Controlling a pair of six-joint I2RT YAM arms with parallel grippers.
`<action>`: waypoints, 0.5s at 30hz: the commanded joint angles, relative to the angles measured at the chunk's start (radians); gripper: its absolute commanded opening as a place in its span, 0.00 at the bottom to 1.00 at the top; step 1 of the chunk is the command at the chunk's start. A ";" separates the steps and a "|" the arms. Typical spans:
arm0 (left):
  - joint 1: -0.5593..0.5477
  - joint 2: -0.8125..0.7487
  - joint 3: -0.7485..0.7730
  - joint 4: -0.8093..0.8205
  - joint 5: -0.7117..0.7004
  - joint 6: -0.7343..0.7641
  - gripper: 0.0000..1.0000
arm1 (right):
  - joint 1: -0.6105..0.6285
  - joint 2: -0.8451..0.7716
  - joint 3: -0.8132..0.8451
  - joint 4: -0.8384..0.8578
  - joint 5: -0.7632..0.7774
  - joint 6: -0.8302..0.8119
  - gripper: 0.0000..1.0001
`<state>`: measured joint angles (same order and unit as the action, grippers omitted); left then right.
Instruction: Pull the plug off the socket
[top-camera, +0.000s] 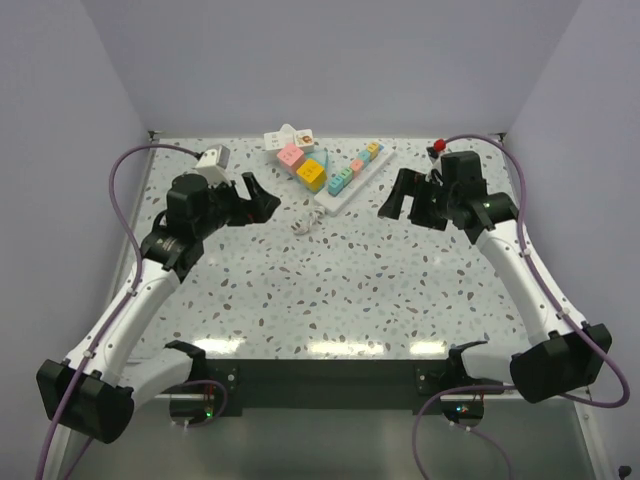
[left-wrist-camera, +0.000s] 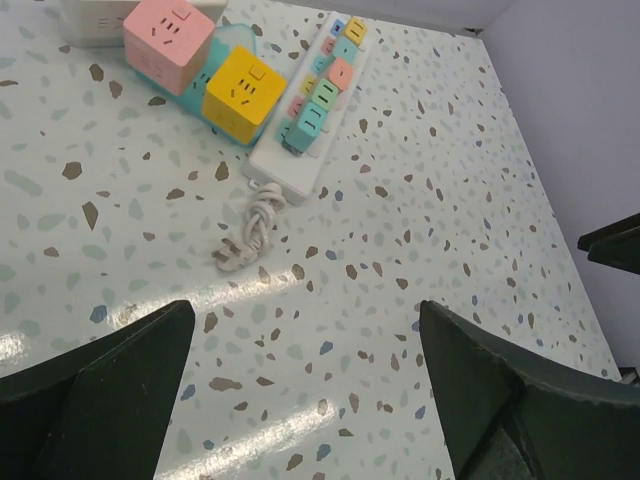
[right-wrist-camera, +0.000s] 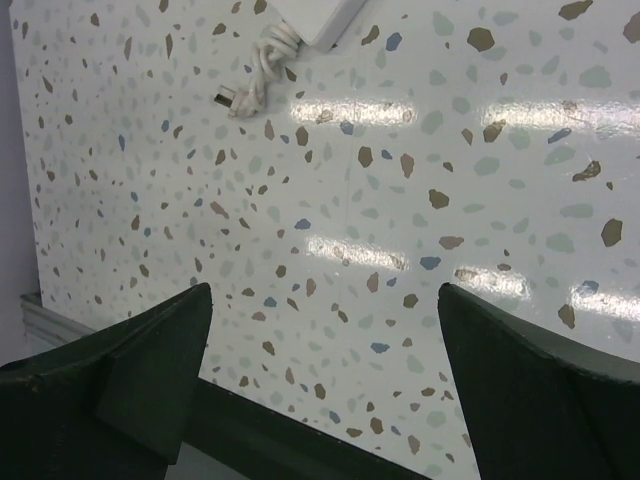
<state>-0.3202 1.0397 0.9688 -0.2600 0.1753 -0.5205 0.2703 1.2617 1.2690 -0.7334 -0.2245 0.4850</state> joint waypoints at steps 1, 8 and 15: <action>0.004 0.011 0.025 -0.007 0.020 0.037 1.00 | 0.007 0.005 0.036 -0.018 0.002 -0.008 0.99; 0.004 0.014 0.036 -0.019 0.003 0.053 1.00 | 0.017 0.137 0.099 0.034 0.034 0.007 0.98; 0.004 0.026 0.044 -0.044 0.001 0.060 1.00 | 0.079 0.517 0.464 -0.072 0.200 0.062 0.98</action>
<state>-0.3202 1.0622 0.9707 -0.2813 0.1776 -0.4858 0.3115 1.6650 1.5913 -0.7708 -0.1116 0.5125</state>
